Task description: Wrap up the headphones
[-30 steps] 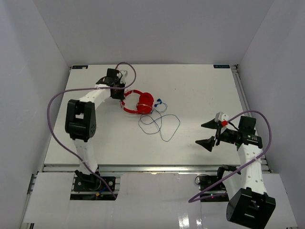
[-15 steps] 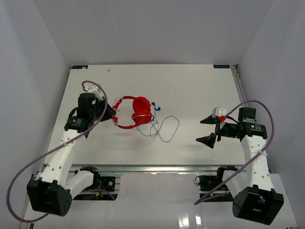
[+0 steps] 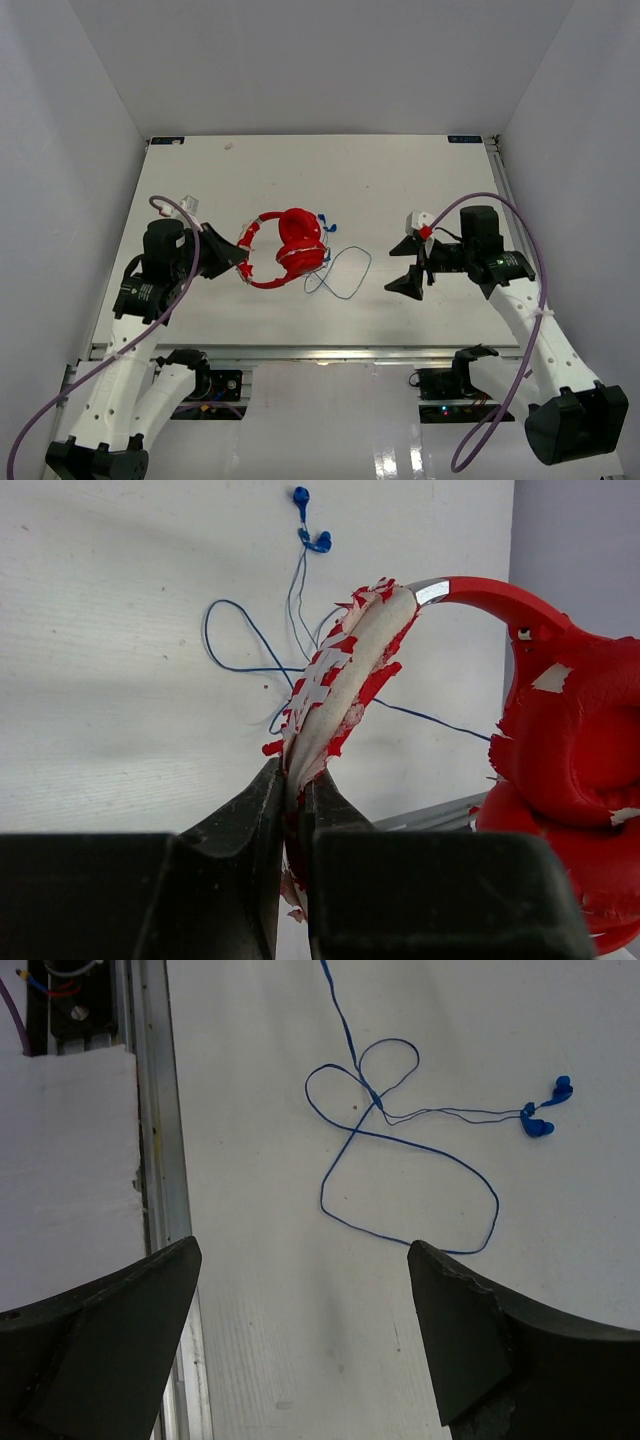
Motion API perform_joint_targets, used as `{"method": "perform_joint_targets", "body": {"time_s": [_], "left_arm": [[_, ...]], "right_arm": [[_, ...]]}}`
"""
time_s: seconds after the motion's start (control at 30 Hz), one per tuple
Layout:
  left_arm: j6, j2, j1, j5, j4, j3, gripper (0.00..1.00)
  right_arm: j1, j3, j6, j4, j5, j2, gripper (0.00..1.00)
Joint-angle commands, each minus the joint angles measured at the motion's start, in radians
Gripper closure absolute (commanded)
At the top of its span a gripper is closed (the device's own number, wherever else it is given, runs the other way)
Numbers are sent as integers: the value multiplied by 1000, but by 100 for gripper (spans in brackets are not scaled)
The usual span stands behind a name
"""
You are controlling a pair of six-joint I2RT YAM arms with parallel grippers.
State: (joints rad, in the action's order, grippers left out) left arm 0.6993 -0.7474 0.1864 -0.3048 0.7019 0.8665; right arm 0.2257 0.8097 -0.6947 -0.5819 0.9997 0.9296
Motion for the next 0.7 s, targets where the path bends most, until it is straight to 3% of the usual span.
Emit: {"method": "perform_joint_targets", "body": {"time_s": [0.0, 0.1, 0.23, 0.43, 0.67], "left_arm": [[95, 54, 1, -85, -7, 47, 100], [109, 51, 2, -98, 7, 94, 100], [140, 40, 2, -122, 15, 176, 100], [165, 16, 1, -128, 34, 291, 100], [212, -43, 1, -153, 11, 372, 100]], "right_arm": [[75, 87, 281, 252, 29, 101, 10], [112, 123, 301, 302, 61, 180, 10], [138, 212, 127, 244, 191, 300, 10], [185, 374, 101, 217, 208, 414, 10], [295, 379, 60, 209, 185, 428, 10]]}}
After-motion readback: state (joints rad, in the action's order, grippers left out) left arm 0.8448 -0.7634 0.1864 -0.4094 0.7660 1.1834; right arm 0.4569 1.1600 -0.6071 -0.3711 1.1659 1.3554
